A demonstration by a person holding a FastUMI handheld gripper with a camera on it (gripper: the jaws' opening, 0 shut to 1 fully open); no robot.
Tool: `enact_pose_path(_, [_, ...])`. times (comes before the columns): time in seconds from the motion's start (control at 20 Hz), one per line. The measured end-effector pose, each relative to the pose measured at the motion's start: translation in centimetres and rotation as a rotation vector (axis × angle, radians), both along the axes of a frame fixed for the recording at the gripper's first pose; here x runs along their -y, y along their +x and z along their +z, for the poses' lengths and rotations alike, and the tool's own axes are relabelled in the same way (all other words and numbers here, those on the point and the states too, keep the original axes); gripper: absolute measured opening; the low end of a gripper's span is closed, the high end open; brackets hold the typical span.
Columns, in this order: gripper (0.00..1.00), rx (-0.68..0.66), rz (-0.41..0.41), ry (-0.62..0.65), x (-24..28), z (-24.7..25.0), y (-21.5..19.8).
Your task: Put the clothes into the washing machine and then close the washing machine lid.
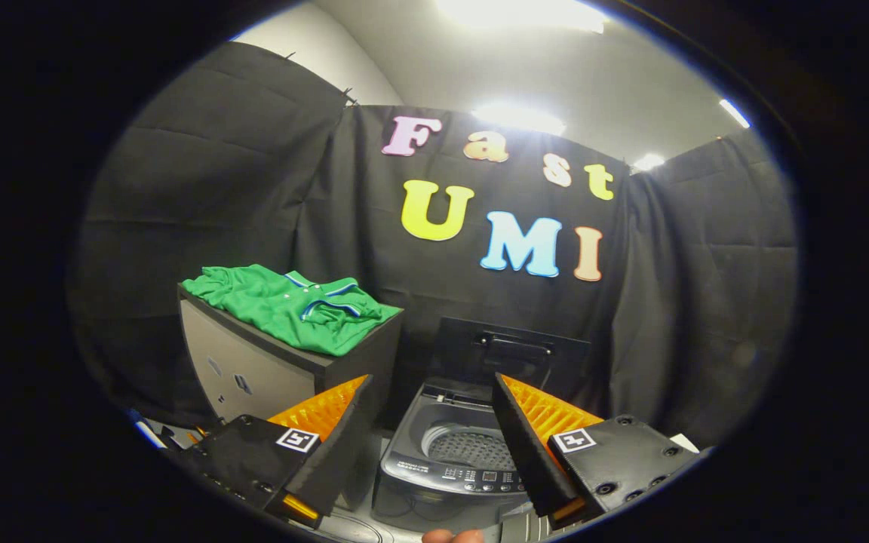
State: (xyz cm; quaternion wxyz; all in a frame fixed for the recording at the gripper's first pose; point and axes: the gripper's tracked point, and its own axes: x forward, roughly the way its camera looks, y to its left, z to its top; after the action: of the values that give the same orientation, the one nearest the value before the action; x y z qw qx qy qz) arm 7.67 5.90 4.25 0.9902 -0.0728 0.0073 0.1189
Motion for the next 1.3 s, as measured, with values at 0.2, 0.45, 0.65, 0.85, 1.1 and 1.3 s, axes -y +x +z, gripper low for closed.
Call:
enact_pose_path(0.2, [0.97, -0.039, 0.128, 0.062, -4.4, 3.4, 2.0])
enact_pose_path(0.45, [0.97, -0.136, 0.245, 0.076, -10.6, 7.4, 6.1])
enact_pose_path(0.65, [0.97, -0.177, 0.285, 0.030, -15.4, 10.0, 9.4])
enact_pose_path(0.85, [0.97, -0.341, 0.339, 0.017, -20.0, 9.3, 10.7])
enact_pose_path(1.1, [0.97, -0.491, 0.349, -0.016, -24.2, 8.1, 12.8])
enact_pose_path(1.3, [0.97, -0.562, 0.315, -0.015, -26.0, 6.9, 14.4])
